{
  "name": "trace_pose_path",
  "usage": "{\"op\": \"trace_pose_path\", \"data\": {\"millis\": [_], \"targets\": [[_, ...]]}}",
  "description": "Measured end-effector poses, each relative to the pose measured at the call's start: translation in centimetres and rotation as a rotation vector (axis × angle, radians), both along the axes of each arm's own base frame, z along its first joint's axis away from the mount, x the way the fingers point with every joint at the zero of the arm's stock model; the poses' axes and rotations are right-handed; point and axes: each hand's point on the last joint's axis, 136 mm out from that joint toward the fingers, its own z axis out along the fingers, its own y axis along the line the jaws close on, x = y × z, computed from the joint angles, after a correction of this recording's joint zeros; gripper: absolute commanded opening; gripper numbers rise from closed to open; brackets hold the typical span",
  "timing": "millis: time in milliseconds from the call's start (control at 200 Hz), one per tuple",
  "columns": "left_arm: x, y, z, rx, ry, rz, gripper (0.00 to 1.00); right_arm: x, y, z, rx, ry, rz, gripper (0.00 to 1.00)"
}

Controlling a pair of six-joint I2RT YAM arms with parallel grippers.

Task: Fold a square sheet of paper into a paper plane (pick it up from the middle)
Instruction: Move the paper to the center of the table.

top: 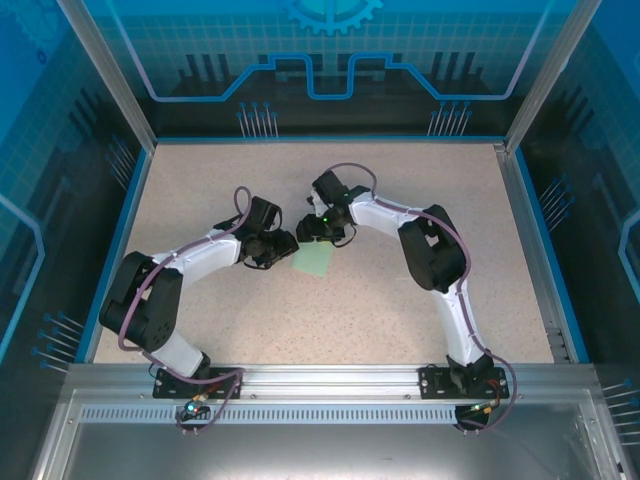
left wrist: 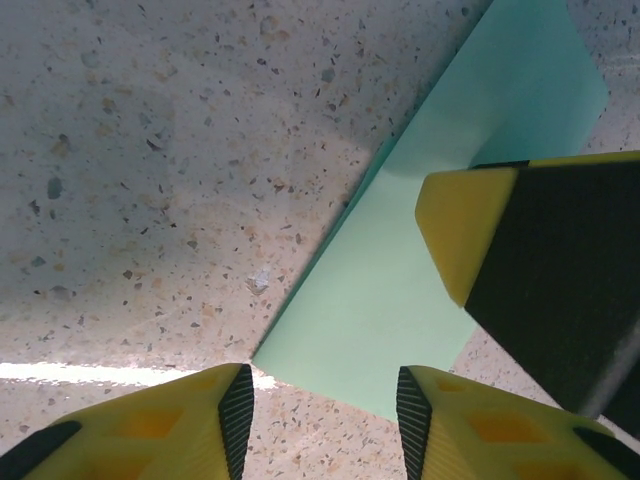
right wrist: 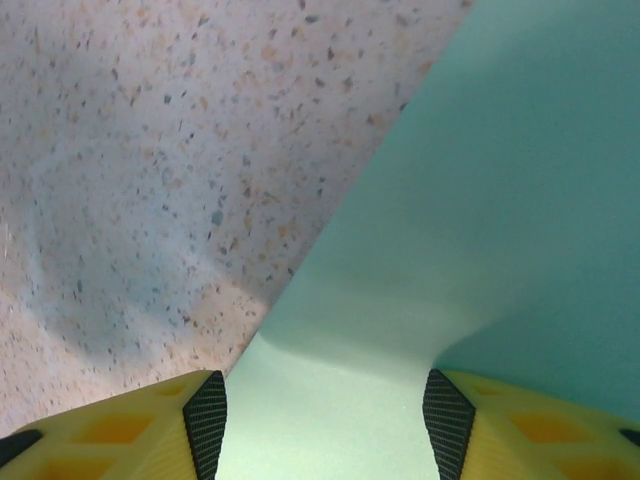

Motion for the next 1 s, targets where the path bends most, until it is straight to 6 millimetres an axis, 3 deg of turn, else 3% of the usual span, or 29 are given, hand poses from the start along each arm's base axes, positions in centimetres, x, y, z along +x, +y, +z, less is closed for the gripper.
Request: {"op": "trace_pose_path", "data": {"millis": [235, 350, 440, 605, 770, 1000], "targets": [[-0.1, -1.4, 0.4, -0.077, -0.012, -0.048, 0.37, -4.4, -3.7, 0.0, -0.025, 0.024, 0.146, 0.59], [-0.3, -2.9, 0.7, -0.141, -0.021, -0.087, 0.27, -5.1, -5.4, 0.7, -0.017, 0.039, 0.118, 0.58], [-0.6, -4.7, 0.9, -0.196, -0.035, -0.132, 0.21, -5.1, -6.0, 2.1, 0.016, 0.015, 0.069, 0.5], [-1.6, -8.3, 0.5, -0.283, -0.024, -0.212, 0.11, -5.6, -6.1, 4.5, 0.093, -0.005, -0.041, 0.25], [-3.1, -10.0, -1.1, -0.294, 0.035, -0.252, 0.06, -6.5, -6.5, 3.0, 0.101, 0.057, -0.108, 0.18], [-3.9, -10.1, -2.1, -0.287, 0.075, -0.246, 0.04, -6.9, -5.8, 0.9, 0.113, 0.124, -0.107, 0.17]]}}
